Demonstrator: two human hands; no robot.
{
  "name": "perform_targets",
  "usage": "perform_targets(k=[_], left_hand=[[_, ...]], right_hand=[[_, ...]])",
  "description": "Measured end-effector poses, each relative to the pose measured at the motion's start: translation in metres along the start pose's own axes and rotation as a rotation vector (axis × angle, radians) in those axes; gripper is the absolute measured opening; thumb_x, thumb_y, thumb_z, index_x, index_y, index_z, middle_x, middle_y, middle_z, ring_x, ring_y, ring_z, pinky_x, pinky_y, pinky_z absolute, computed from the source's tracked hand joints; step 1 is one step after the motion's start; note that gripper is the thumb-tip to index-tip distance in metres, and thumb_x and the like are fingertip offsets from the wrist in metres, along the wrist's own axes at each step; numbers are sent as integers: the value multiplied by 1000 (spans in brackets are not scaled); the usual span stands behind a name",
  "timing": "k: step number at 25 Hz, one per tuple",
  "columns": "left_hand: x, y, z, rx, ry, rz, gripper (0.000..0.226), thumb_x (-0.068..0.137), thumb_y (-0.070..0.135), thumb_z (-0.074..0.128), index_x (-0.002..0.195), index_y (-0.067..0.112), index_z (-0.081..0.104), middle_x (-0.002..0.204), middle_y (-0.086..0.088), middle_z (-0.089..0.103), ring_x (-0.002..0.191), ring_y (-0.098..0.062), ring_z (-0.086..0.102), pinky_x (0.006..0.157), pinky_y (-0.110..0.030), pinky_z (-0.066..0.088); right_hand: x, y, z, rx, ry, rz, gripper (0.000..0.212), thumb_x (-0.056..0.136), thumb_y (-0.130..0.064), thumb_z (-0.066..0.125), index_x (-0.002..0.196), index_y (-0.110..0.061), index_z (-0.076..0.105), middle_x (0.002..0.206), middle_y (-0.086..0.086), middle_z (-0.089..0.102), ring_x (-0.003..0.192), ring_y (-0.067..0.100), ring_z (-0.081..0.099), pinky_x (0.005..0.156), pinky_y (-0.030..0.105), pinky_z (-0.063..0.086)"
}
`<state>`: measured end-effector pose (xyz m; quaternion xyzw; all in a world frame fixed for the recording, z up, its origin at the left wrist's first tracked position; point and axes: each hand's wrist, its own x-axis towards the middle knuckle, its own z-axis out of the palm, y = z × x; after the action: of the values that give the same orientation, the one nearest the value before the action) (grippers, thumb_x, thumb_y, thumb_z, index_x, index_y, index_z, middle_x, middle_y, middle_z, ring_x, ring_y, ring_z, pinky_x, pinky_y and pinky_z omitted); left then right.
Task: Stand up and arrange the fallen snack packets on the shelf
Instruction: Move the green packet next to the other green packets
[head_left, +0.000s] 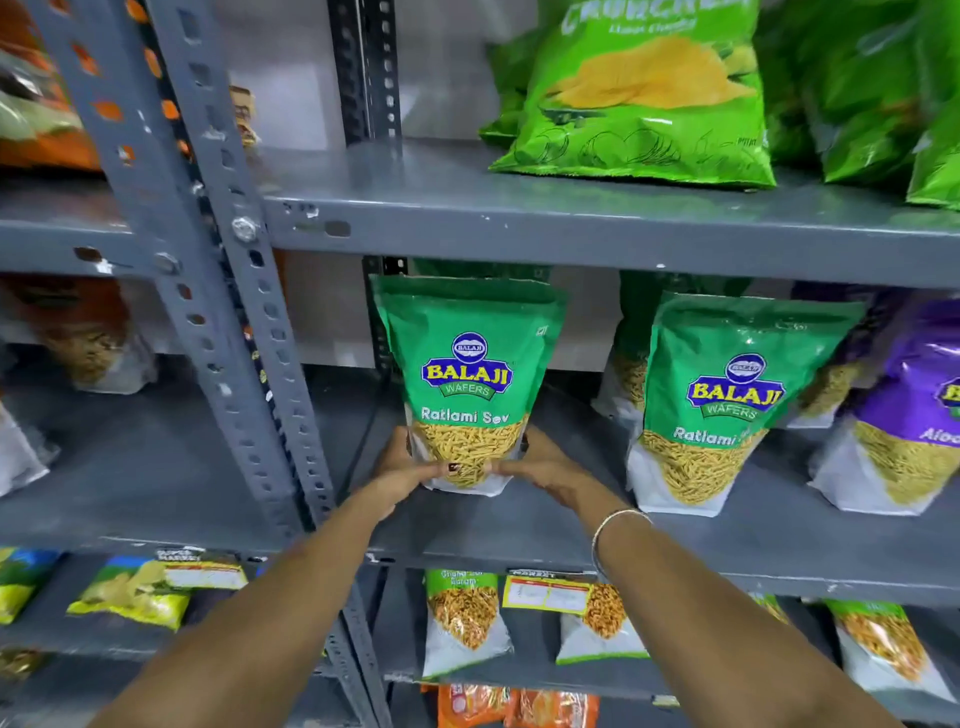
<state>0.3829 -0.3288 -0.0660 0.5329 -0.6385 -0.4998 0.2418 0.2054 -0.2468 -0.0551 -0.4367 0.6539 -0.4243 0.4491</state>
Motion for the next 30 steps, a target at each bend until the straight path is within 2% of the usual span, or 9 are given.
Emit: perform_targets(k=[2, 5, 9, 12, 17, 21, 26, 30], left_hand=[[0, -2, -1, 23, 19, 11, 69, 67, 10, 80, 124, 7, 42, 133, -13, 56, 120, -29, 54, 96, -38, 47], [-10, -2, -5, 52, 3, 8, 72, 65, 14, 82, 124, 6, 42, 132, -12, 58, 118, -29, 56, 98, -40, 47], [-38, -1, -7, 62, -4, 14, 66, 70, 10, 78, 127, 4, 44, 131, -12, 58, 120, -27, 54, 88, -24, 41], [-58, -2, -6, 67, 13, 29, 67, 71, 11, 78, 128, 4, 44, 133, -12, 58, 120, -26, 55, 86, -22, 38], [-75, -2, -8, 101, 16, 24, 70, 69, 12, 79, 128, 3, 44, 131, -13, 59, 119, -26, 55, 84, -22, 38], [-77, -5, -9, 109, 30, 29, 71, 66, 14, 82, 127, 4, 45, 131, -13, 59, 120, -26, 56, 93, -28, 43], [-79, -5, -10, 115, 10, 36, 71, 68, 14, 80, 129, 6, 44, 133, -12, 58, 122, -27, 54, 97, -32, 43], [-76, -6, -13, 137, -26, 43, 79, 65, 19, 82, 133, 10, 42, 135, -10, 57, 124, -27, 53, 99, -33, 42]], right_hand=[[-5, 0, 4, 13, 83, -15, 71, 67, -9, 80, 130, -10, 46, 135, 10, 57, 127, 26, 50, 108, 42, 40], [-15, -1, 9, -10, 99, -15, 67, 69, -7, 78, 128, -7, 48, 134, 11, 58, 124, 27, 52, 106, 41, 42], [-38, -4, 13, -22, 70, -35, 63, 70, -1, 76, 127, -2, 49, 132, 14, 58, 118, 24, 56, 102, 34, 44], [-53, -3, 13, -65, 79, -32, 66, 69, -4, 78, 128, -5, 47, 133, 12, 57, 120, 24, 54, 99, 30, 43], [-65, -1, 16, -117, 89, -4, 70, 69, -9, 79, 130, -8, 44, 135, 11, 56, 127, 27, 50, 105, 35, 40], [-67, -1, 18, -162, 77, 7, 77, 65, -15, 82, 131, -9, 44, 136, 12, 55, 128, 29, 49, 110, 47, 38], [-65, 3, 18, -165, 58, -8, 77, 63, -19, 83, 130, -12, 45, 135, 11, 57, 127, 28, 51, 110, 50, 38], [-70, -1, 20, -162, 54, 2, 68, 68, -16, 80, 128, -10, 49, 133, 11, 59, 126, 28, 52, 109, 47, 40]])
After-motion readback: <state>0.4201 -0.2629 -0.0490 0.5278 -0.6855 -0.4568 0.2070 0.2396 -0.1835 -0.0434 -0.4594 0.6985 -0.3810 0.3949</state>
